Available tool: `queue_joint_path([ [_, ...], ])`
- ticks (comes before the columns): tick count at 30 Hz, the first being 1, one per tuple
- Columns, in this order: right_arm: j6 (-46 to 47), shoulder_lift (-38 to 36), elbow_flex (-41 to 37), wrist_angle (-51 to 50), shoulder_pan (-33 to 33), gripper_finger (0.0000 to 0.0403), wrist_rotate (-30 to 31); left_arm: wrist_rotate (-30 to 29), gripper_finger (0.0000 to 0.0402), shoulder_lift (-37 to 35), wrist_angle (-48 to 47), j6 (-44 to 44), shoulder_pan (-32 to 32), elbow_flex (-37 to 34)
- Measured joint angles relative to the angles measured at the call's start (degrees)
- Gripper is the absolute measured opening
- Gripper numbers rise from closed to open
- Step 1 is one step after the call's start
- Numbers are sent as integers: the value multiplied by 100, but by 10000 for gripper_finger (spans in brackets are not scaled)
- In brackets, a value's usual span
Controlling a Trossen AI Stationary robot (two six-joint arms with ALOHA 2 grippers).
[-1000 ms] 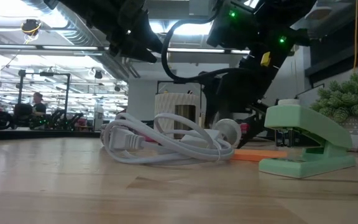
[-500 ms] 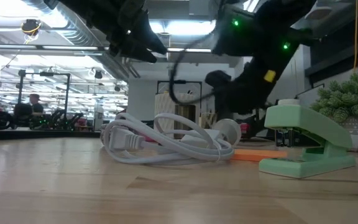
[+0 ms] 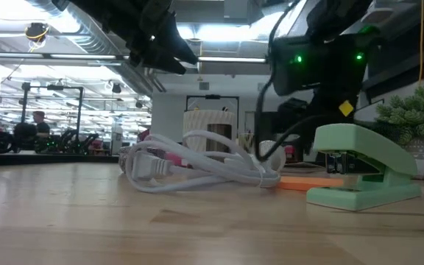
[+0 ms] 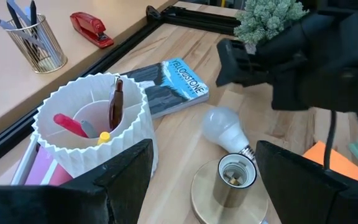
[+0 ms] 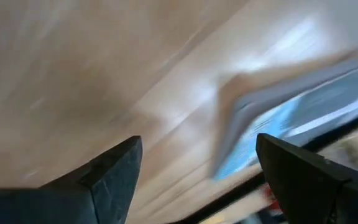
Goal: Screw lightbulb
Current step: Insert the lightbulb into the lamp
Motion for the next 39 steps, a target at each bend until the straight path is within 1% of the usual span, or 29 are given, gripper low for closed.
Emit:
queue_joint_path([
  [5, 744, 0, 0, -620, -423, 319, -902, 0, 274, 0, 19, -122, 9, 0],
  [10, 825, -203, -4, -497, -870, 319, -1815, -2, 274, 0, 30, -768, 9, 0],
  [11, 822, -269, -4, -454, -944, 319, -1956, -18, 274, 0, 35, -770, 15, 0],
  [14, 794, -567, -4, -414, -1138, 319, -2300, -159, 274, 0, 48, -693, 93, 0],
  [21, 505, -1568, -4, -310, -1389, 319, -2975, -199, 274, 49, 127, -1365, 336, 2],
  [24, 406, -2058, -4, -91, -1429, 319, -3093, -135, 274, 200, 424, -1518, 424, 2],
  [25, 390, -2230, -4, -6, -1430, 319, -3091, 4, 274, 289, 602, -1529, 464, 2],
  [29, 379, -2780, -4, 456, -1431, 319, -3091, 908, 274, 787, 1647, -1544, 554, 4],
  [32, 453, -3116, -2, 846, -1429, 319, -3052, 1286, 274, 1233, 2329, -1764, 606, 39],
  [34, 749, -3252, -2, 1114, -1427, 319, -2929, 1488, 274, 1502, 2383, -1948, 675, 175],
  [37, 1701, -3342, -2, 1481, -1416, 319, -2785, 1713, 274, 1802, 2349, -2062, 762, 342],
  [39, 2042, -3345, -2, 1648, -1418, 319, -2740, 1842, 274, 1869, 2339, -2038, 816, 398],
])
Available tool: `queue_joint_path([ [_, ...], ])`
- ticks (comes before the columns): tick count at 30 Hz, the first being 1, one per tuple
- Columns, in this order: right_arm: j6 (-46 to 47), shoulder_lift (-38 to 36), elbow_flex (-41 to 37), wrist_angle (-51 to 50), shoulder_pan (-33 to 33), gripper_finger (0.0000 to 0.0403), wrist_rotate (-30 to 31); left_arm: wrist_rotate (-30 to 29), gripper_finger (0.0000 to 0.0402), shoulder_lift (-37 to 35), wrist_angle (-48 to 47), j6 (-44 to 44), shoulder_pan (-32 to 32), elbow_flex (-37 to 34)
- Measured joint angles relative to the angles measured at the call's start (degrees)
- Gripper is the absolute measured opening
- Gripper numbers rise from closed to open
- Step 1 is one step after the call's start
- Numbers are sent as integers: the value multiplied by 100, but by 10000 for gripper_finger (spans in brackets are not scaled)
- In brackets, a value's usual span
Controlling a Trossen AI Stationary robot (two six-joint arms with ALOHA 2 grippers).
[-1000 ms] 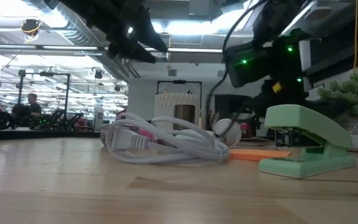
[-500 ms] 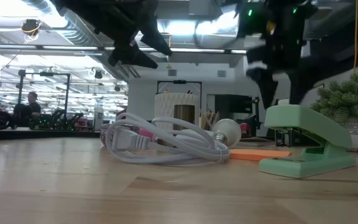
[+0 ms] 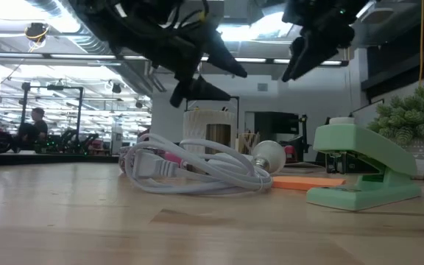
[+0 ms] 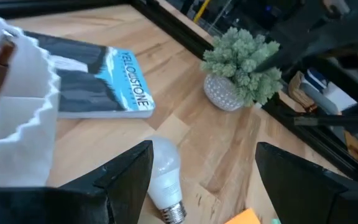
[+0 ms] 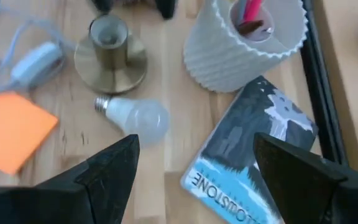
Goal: Screw lightbulb
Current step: Insert the lightbulb into the lamp
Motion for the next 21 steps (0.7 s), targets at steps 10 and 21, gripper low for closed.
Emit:
queue_joint_path([
  [10, 3, 132, 2, 751, 2, 319, -1, 82, 274, -94, -56, 420, 128, 15],
  [21, 455, 239, 2, 924, 2, 319, -2, 82, 274, -94, -362, 662, 128, 13],
])
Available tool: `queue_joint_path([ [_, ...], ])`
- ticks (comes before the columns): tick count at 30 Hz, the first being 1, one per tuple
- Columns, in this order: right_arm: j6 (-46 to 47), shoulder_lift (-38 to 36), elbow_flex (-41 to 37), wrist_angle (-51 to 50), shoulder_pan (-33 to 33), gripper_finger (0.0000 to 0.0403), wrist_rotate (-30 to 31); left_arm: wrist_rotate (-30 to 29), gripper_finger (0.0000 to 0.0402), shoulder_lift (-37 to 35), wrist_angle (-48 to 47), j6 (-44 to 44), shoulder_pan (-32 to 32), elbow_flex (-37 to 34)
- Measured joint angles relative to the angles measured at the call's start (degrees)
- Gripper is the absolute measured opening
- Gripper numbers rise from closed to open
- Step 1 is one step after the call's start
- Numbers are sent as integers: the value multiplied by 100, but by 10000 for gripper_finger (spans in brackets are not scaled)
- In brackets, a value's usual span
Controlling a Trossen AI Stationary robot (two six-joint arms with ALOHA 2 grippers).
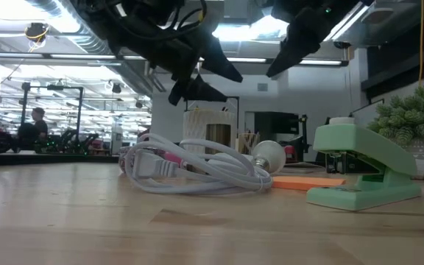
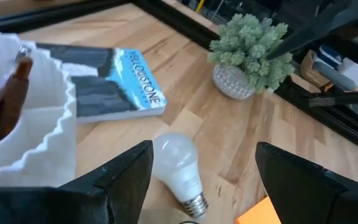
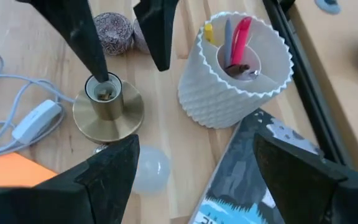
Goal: Screw lightbulb
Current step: Insert the lightbulb into the lamp
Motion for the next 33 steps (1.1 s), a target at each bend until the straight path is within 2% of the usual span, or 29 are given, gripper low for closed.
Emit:
queue_joint_path([
  [17, 385, 0, 0, -496, 0, 319, -3, -4, 274, 0, -70, 1086, 33, 0],
  [24, 993, 0, 0, -961, 0, 319, 4, -7, 274, 0, -20, 1957, 65, 0],
  [33, 1630, 0, 0, -931, 0, 319, 60, -9, 274, 0, -19, 2206, 304, 0],
])
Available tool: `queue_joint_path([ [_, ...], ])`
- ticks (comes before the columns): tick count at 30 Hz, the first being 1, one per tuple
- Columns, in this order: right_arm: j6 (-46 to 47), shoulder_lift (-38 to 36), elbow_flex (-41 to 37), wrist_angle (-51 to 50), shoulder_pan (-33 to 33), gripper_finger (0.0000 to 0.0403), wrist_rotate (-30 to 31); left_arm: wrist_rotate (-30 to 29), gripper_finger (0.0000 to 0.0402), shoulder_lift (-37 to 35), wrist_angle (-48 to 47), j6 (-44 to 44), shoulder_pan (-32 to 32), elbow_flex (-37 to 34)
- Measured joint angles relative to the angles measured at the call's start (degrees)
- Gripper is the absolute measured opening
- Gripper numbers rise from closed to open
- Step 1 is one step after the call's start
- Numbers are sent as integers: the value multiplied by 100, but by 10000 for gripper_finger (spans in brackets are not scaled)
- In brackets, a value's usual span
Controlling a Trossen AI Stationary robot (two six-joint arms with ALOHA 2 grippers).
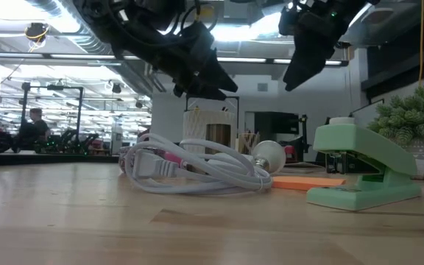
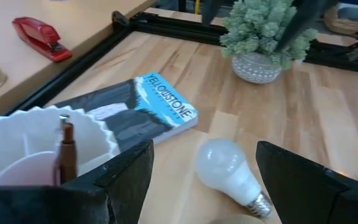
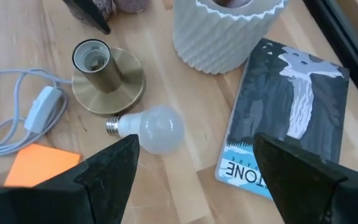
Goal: Screw lightbulb
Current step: Insert the lightbulb into the lamp
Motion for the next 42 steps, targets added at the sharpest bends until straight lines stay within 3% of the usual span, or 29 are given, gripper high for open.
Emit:
queue_joint_path([
  [10, 1139, 0, 0, 6, 0, 319, 79, 1, 274, -37, -84, -180, 116, 0],
  [19, 3272, 199, 0, -15, 29, 319, 102, -3, 274, -639, -1509, -375, 61, 0],
  [30, 4683, 1296, -4, 434, 848, 319, 568, 2, 274, -748, -2549, -377, -92, 0],
  [42, 7594, 1794, -4, 955, 1662, 319, 1444, 2, 274, -747, -2735, -55, -89, 0],
])
